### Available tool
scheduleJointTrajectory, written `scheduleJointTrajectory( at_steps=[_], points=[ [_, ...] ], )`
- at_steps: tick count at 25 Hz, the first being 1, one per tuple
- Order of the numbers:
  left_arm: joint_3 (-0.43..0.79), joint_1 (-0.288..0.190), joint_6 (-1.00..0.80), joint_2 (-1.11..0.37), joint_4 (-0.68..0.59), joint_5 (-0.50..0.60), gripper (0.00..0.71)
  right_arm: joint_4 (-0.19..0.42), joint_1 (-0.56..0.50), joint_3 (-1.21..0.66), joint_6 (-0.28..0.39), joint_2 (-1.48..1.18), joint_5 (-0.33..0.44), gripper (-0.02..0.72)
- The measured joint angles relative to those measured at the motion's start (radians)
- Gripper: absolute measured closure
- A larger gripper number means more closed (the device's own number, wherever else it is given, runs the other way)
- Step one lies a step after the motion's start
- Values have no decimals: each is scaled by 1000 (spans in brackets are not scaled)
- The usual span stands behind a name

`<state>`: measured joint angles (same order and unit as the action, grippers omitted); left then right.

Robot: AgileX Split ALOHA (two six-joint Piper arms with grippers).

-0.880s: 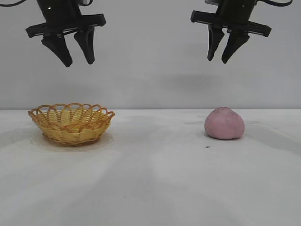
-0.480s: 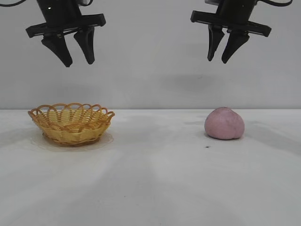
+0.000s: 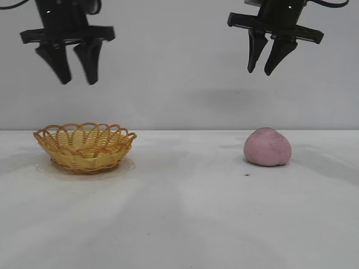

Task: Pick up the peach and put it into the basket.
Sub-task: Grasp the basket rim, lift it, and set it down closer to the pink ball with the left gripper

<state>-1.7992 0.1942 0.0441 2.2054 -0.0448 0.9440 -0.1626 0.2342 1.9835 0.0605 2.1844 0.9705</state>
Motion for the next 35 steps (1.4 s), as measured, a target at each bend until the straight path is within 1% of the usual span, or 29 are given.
scheduleJointTrajectory(
  at_steps=[2, 4, 7, 8, 9, 12, 13, 14, 16, 17, 19, 20, 22, 24, 25, 26, 28, 30, 35],
  points=[
    [0, 0, 4, 21, 4, -7, 305, 0, 0, 0, -4, 0, 0, 441],
    [0, -4, 31, 48, 37, -10, 305, 0, 0, 0, -6, 0, 0, 441],
    [-1, -13, 122, 84, 158, -12, 556, 0, 0, 0, -11, 0, 0, 441],
    [-2, -17, 144, 86, 203, -11, 611, 0, 0, 0, -11, 0, 0, 441],
    [-7, -17, 149, 86, 235, -11, 642, 0, 0, 0, -14, 0, 0, 441],
    [-6, -24, 122, 79, 290, -11, 639, 2, 0, 0, -16, 0, 4, 441],
    [7, -32, 120, 65, 321, -20, 710, 2, 0, 0, -17, 0, 4, 441],
    [35, -42, 120, 40, 374, -40, 710, 2, 0, 0, -20, 0, 6, 441],
    [132, -55, 137, -38, 521, -145, 710, 4, 0, 0, -22, 0, 8, 441],
    [206, -55, 168, -95, 626, -201, 710, 7, 0, 0, -24, 0, 8, 441],
    [384, -48, 307, -206, 885, -300, 710, 9, 0, 0, -24, 0, 8, 441],
    [465, -35, 385, -262, 993, -332, 710, 9, 0, 0, -24, 0, 8, 441],
    [652, 16, 560, -341, 1216, -404, 710, 10, 0, 0, -24, 0, 8, 441],
    [780, 87, 656, -363, 1340, -496, 710, 10, 0, 0, -24, 0, 8, 441],
    [826, 113, 691, -363, 1375, -520, 710, 8, 1, 0, -24, 0, 8, 441],
    [857, 128, 719, -360, 1395, -538, 710, 8, 1, 0, -24, 0, 8, 441],
    [886, 148, 742, -349, 1424, -555, 710, 8, 1, 0, -24, 0, 8, 441],
    [888, 150, 750, -334, 1450, -564, 710, 8, 1, 0, -24, 0, 8, 441],
    [889, 150, 756, -283, 1449, -568, 710, 8, 1, 0, -24, 0, 8, 441]
  ],
)
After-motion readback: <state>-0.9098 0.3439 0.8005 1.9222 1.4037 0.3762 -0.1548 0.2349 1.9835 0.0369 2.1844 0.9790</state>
